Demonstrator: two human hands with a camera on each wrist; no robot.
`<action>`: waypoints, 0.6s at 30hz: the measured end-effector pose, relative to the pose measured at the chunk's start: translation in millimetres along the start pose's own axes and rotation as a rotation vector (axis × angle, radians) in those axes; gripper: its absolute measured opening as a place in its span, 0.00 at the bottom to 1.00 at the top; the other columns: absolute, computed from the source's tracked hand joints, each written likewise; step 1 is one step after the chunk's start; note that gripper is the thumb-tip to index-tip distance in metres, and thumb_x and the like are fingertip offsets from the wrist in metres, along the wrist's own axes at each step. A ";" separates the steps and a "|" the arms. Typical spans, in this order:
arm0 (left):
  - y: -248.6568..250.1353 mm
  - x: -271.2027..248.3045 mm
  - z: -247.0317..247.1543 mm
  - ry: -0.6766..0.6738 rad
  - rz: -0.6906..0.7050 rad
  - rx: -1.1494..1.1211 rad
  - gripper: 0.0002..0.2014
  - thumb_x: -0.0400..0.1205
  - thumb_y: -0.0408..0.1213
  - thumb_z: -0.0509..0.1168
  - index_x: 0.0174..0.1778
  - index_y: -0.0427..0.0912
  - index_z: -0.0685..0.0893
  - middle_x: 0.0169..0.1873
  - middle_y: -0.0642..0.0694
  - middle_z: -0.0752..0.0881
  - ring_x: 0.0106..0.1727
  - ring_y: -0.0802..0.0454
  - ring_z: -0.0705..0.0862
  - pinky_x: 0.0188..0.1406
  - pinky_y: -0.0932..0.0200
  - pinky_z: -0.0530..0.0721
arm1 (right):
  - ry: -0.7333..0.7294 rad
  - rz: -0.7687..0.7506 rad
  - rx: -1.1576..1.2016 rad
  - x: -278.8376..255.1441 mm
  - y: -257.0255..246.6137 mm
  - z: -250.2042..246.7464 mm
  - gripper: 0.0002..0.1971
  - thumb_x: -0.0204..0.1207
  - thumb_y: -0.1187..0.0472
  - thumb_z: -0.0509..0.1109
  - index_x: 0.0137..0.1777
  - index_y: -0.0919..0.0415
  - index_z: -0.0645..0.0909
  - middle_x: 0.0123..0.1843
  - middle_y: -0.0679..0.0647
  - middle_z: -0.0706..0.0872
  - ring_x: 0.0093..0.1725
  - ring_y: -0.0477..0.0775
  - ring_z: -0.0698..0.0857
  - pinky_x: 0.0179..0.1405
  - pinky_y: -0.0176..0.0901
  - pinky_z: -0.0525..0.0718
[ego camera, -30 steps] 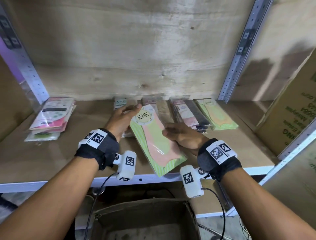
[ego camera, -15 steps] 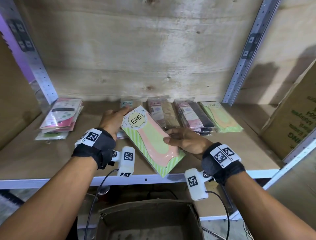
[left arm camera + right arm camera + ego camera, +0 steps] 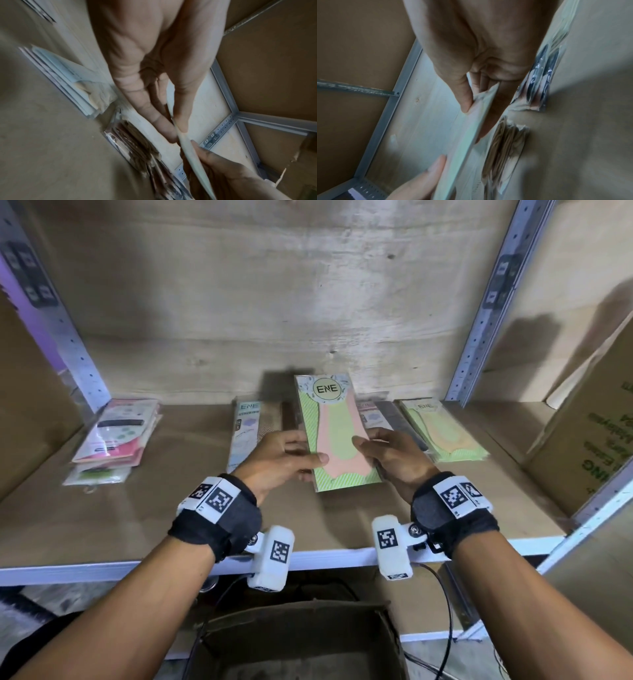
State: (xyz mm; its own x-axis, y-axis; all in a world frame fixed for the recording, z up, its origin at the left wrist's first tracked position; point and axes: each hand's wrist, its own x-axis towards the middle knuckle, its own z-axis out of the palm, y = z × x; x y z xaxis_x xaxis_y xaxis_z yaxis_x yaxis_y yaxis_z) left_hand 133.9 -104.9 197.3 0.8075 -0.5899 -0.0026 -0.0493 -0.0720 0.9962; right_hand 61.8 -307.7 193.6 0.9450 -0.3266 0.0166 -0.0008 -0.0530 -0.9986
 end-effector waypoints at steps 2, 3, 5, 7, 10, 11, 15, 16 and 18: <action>1.3 4.9 5.7 0.059 -0.016 -0.001 0.17 0.74 0.27 0.77 0.59 0.33 0.87 0.51 0.37 0.91 0.45 0.49 0.92 0.36 0.62 0.88 | -0.034 0.041 -0.050 1.3 -1.3 -8.3 0.11 0.77 0.66 0.74 0.55 0.73 0.82 0.49 0.78 0.85 0.45 0.62 0.82 0.47 0.60 0.84; 2.7 8.2 9.8 0.092 -0.018 0.001 0.16 0.74 0.26 0.77 0.58 0.31 0.86 0.50 0.36 0.91 0.44 0.49 0.92 0.35 0.62 0.89 | -0.062 0.065 -0.092 1.5 -3.7 -13.4 0.13 0.76 0.68 0.74 0.59 0.71 0.82 0.54 0.73 0.87 0.47 0.61 0.85 0.46 0.56 0.88; 8.4 16.6 21.2 0.148 -0.015 0.004 0.14 0.72 0.25 0.78 0.52 0.30 0.87 0.48 0.35 0.91 0.40 0.49 0.93 0.34 0.60 0.90 | -0.091 0.092 -0.176 4.1 -9.3 -25.5 0.19 0.74 0.70 0.74 0.65 0.66 0.80 0.57 0.63 0.89 0.51 0.59 0.87 0.39 0.46 0.87; 18.0 28.4 37.8 0.176 -0.011 0.000 0.12 0.72 0.23 0.78 0.50 0.29 0.87 0.47 0.33 0.91 0.35 0.49 0.92 0.31 0.60 0.90 | -0.034 0.087 -0.201 8.8 -15.5 -39.5 0.24 0.72 0.70 0.75 0.69 0.65 0.78 0.58 0.61 0.88 0.56 0.61 0.87 0.50 0.52 0.88; 34.2 55.9 64.9 0.170 -0.032 0.031 0.18 0.74 0.22 0.76 0.59 0.23 0.83 0.52 0.30 0.89 0.41 0.44 0.91 0.34 0.59 0.92 | 0.140 0.069 -0.229 18.5 -24.5 -66.0 0.17 0.69 0.67 0.80 0.57 0.61 0.82 0.54 0.58 0.89 0.57 0.63 0.88 0.60 0.60 0.87; 39.1 66.5 73.2 0.147 -0.047 0.041 0.20 0.74 0.22 0.76 0.62 0.22 0.82 0.54 0.30 0.88 0.45 0.41 0.90 0.38 0.58 0.92 | 0.194 0.062 -0.245 22.0 -25.6 -76.8 0.14 0.67 0.65 0.82 0.50 0.59 0.83 0.51 0.57 0.90 0.54 0.62 0.90 0.58 0.59 0.88; 52.0 112.2 106.7 0.044 -0.125 0.087 0.24 0.74 0.21 0.76 0.66 0.23 0.80 0.57 0.28 0.87 0.54 0.38 0.90 0.56 0.49 0.89 | 0.398 0.089 -0.334 33.0 -24.1 -119.5 0.12 0.65 0.61 0.84 0.46 0.54 0.87 0.48 0.54 0.92 0.50 0.58 0.91 0.58 0.55 0.89; 53.1 122.3 116.2 0.024 -0.146 0.090 0.24 0.74 0.21 0.75 0.66 0.22 0.79 0.58 0.28 0.87 0.56 0.36 0.89 0.59 0.48 0.88 | 0.443 0.103 -0.352 34.6 -22.2 -128.9 0.12 0.66 0.62 0.83 0.49 0.54 0.87 0.50 0.55 0.92 0.52 0.58 0.90 0.61 0.55 0.88; 55.0 139.6 136.6 -0.019 -0.178 0.102 0.21 0.77 0.21 0.73 0.65 0.21 0.80 0.60 0.27 0.86 0.60 0.34 0.88 0.62 0.48 0.87 | 0.505 0.119 -0.412 35.6 -18.8 -145.4 0.15 0.69 0.62 0.81 0.56 0.55 0.88 0.55 0.55 0.91 0.55 0.57 0.88 0.64 0.51 0.85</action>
State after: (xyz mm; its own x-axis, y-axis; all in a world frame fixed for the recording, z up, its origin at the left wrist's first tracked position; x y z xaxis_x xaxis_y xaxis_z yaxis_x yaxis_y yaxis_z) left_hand 163.6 -301.0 239.8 0.7976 -0.5755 -0.1805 0.0330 -0.2572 0.9658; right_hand 47.9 -455.5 220.3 0.6616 -0.7493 0.0285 -0.3157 -0.3128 -0.8958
